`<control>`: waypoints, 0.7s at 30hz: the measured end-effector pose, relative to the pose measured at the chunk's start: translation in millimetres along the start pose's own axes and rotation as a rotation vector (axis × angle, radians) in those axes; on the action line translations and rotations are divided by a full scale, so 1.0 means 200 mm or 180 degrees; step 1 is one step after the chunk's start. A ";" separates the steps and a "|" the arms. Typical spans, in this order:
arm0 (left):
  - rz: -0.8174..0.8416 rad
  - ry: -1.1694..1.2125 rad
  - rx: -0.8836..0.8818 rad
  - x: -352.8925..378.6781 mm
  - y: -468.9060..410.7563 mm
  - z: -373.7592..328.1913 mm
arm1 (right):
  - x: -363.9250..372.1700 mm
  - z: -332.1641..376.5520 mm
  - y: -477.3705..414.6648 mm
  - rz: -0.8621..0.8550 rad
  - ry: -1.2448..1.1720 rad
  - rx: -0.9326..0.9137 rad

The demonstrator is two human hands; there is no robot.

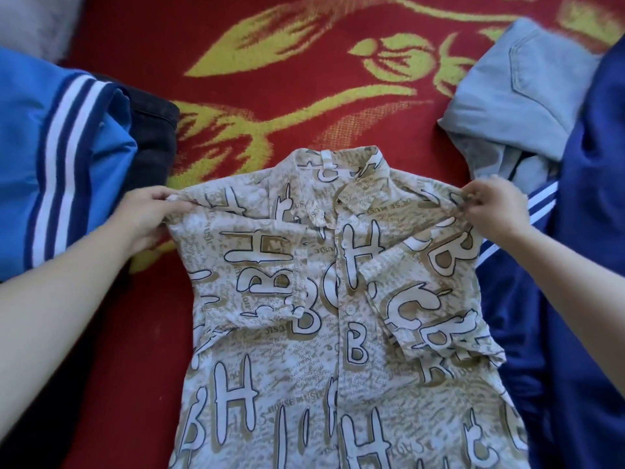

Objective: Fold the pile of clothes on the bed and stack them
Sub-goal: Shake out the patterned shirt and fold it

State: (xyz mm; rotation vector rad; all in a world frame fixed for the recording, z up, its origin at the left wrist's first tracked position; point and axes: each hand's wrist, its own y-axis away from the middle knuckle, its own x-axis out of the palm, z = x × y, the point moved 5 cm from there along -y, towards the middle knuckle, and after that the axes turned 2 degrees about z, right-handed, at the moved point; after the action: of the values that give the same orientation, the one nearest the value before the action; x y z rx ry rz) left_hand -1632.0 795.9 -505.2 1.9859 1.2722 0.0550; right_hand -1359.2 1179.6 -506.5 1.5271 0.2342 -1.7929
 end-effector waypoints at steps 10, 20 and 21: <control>0.0208 -0.0313 0.1291 -0.17 0.46 0.15 | -0.09 -0.20 0.62 -0.1738 0.0276 -0.1876; 0.0387 -0.4156 0.2131 0.10 0.77 0.65 | 0.28 -0.27 0.91 -0.0103 0.1502 -0.1718; 0.0351 -0.4252 0.2372 0.16 0.79 0.62 | 0.29 -0.21 0.93 -0.0004 0.1488 -0.1786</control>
State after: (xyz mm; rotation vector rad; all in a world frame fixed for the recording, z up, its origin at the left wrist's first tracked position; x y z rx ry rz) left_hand -1445.1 716.7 -506.8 1.9177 0.2559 -1.5929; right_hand -1208.8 1049.7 -511.4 1.4894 0.8838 -1.1964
